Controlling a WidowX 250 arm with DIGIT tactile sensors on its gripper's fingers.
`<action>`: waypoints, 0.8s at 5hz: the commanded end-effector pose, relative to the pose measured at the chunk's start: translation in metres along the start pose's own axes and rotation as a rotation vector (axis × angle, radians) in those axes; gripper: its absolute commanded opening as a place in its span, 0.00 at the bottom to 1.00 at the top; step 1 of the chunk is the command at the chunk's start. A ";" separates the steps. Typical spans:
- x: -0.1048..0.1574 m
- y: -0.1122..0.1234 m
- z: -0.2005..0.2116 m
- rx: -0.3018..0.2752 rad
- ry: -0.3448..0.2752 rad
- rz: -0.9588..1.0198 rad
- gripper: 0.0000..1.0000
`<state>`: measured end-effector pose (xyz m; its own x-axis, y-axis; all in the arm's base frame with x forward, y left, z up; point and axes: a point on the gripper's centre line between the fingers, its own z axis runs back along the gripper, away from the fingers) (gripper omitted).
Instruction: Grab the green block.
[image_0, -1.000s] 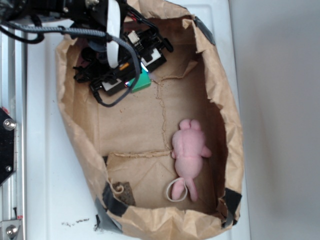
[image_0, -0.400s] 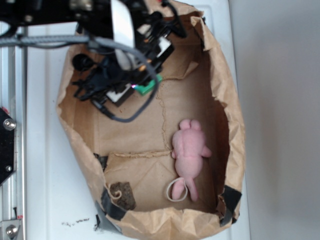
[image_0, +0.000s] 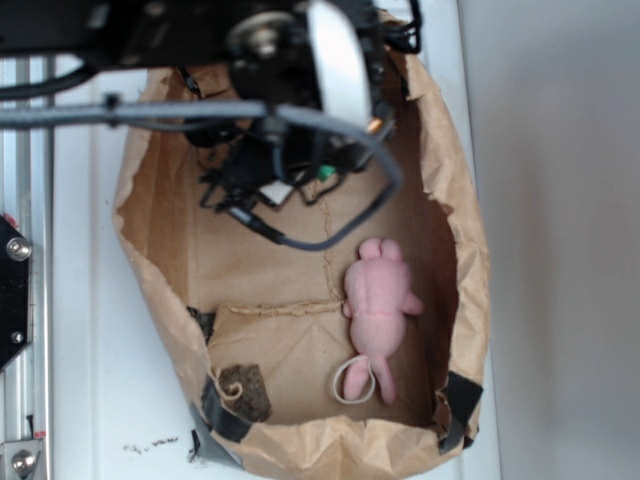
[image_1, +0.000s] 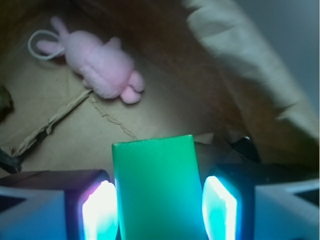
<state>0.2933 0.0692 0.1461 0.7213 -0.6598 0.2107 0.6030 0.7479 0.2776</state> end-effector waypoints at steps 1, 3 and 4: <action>0.019 0.013 0.031 -0.006 -0.037 0.175 0.00; 0.019 0.011 0.047 -0.040 0.003 0.341 0.00; 0.025 0.002 0.056 -0.016 0.031 0.381 0.00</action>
<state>0.2874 0.0481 0.1792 0.9237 -0.3300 0.1944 0.3084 0.9419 0.1335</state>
